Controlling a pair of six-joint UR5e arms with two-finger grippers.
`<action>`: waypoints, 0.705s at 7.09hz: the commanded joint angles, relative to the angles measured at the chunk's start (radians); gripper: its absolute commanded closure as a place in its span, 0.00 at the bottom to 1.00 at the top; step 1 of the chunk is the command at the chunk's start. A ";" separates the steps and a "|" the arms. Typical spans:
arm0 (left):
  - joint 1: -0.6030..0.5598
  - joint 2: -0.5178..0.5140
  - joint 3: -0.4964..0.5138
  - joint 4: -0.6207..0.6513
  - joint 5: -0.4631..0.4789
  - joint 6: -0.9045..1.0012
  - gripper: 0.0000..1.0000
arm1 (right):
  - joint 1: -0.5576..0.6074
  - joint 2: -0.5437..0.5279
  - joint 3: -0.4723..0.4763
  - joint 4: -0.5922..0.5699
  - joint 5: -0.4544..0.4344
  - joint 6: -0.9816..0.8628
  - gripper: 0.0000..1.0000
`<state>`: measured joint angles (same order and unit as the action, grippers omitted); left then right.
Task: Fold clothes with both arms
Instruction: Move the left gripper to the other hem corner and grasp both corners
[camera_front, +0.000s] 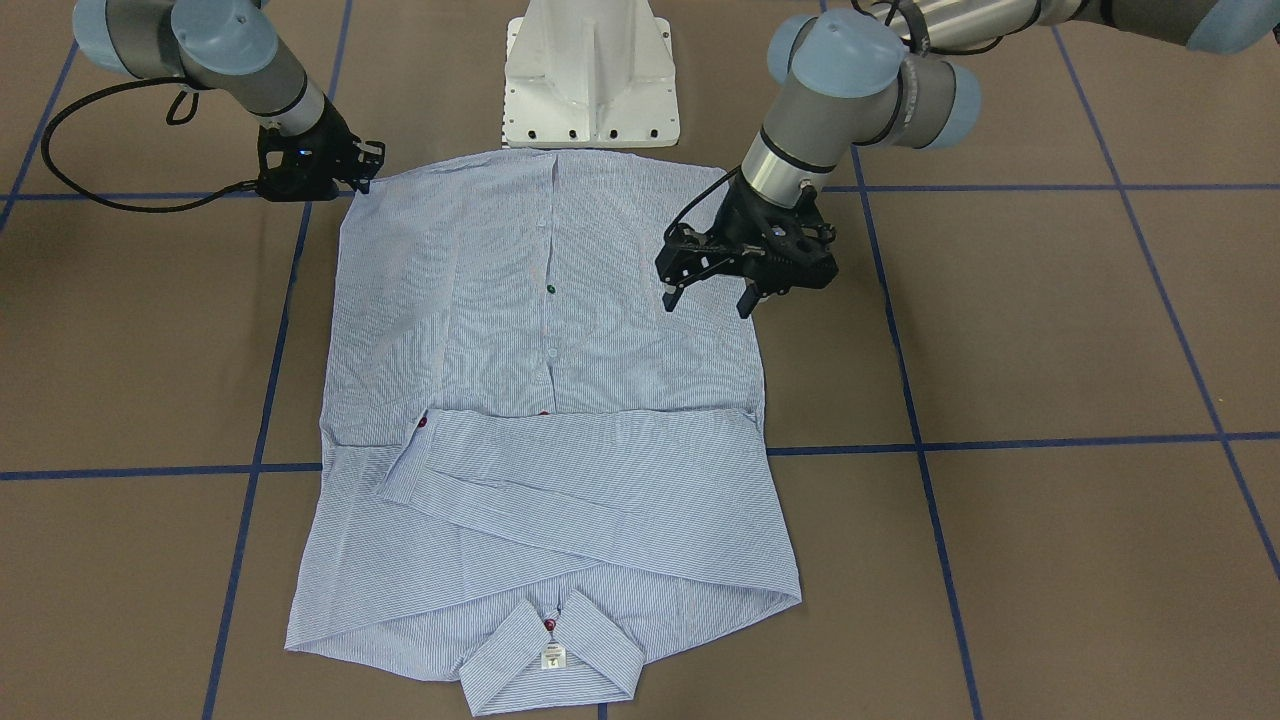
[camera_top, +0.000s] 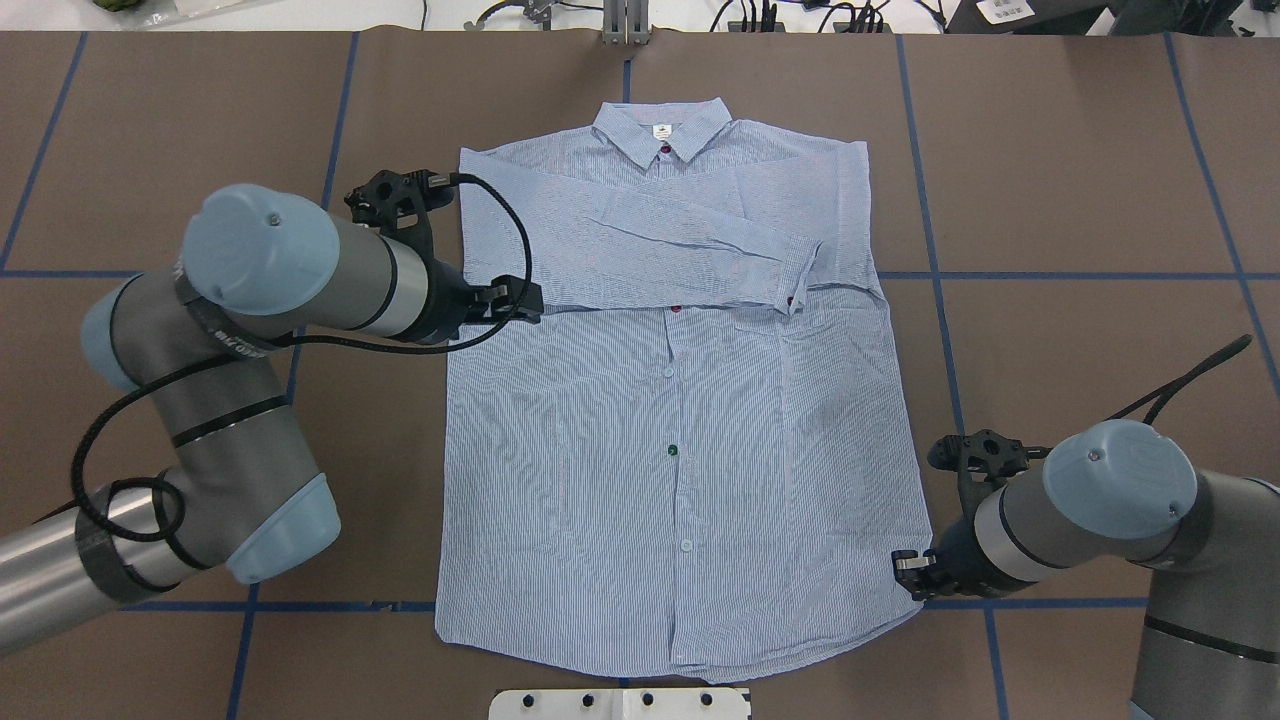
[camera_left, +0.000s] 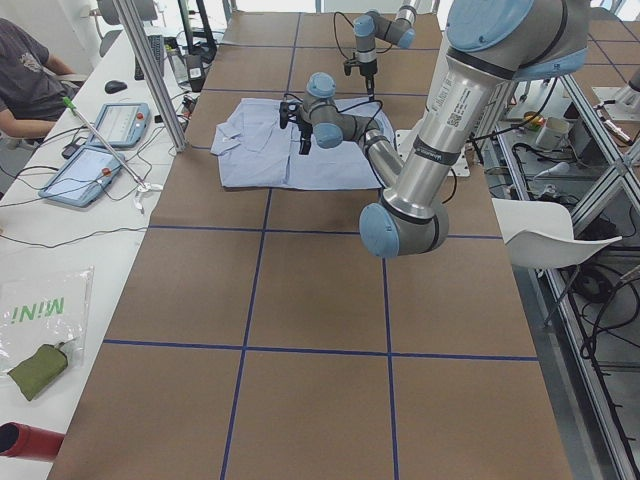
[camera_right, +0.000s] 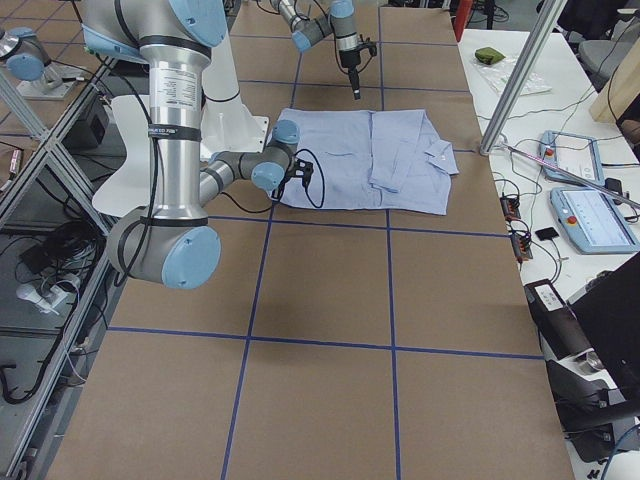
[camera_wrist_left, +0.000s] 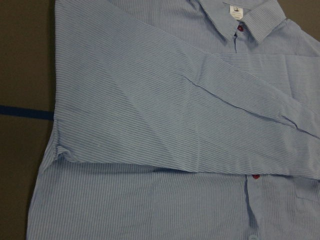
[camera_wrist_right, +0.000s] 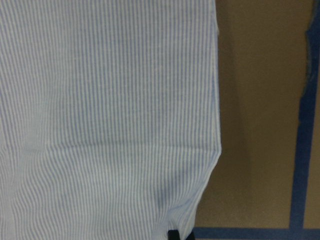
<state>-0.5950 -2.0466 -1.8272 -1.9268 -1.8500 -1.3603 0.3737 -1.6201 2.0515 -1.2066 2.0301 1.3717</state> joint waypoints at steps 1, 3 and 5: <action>0.085 0.045 -0.098 0.187 0.006 -0.013 0.00 | 0.016 0.000 0.018 0.001 -0.001 0.006 1.00; 0.190 0.140 -0.139 0.175 0.034 -0.107 0.00 | 0.025 0.000 0.041 0.001 -0.001 0.015 1.00; 0.276 0.186 -0.178 0.173 0.060 -0.230 0.01 | 0.036 0.000 0.050 0.002 0.005 0.026 1.00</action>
<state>-0.3710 -1.8846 -1.9824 -1.7534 -1.8099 -1.5162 0.4011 -1.6192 2.0942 -1.2053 2.0308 1.3925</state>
